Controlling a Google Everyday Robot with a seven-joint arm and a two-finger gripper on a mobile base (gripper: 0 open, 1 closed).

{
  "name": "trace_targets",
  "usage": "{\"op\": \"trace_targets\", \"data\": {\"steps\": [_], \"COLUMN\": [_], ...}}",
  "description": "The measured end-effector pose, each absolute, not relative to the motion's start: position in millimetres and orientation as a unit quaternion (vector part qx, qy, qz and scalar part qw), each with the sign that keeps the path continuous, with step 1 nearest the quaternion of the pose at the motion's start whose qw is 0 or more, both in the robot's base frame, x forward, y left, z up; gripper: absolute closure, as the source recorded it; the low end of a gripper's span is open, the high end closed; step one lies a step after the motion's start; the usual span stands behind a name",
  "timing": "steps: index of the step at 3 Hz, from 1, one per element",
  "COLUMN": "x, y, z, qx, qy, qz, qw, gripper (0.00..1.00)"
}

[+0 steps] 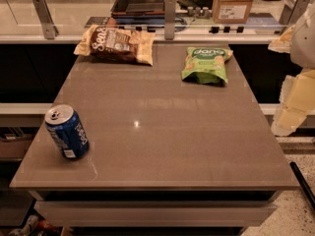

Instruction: Move pepsi can near brown chip bag

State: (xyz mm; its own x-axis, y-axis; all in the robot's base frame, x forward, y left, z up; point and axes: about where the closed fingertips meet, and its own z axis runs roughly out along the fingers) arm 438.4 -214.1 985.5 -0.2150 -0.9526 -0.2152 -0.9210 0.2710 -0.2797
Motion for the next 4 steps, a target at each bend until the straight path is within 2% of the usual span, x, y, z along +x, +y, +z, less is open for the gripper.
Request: {"op": "trace_targets", "data": {"steps": [2,4], "x": [439,437], "y": [-206,-157], "z": [984,960], "qx": [-0.603,-0.622], "qy": [0.775,0.745], "qz": [-0.037,0.039], "qw": [0.186,0.240], "gripper": [0.00,0.00]}}
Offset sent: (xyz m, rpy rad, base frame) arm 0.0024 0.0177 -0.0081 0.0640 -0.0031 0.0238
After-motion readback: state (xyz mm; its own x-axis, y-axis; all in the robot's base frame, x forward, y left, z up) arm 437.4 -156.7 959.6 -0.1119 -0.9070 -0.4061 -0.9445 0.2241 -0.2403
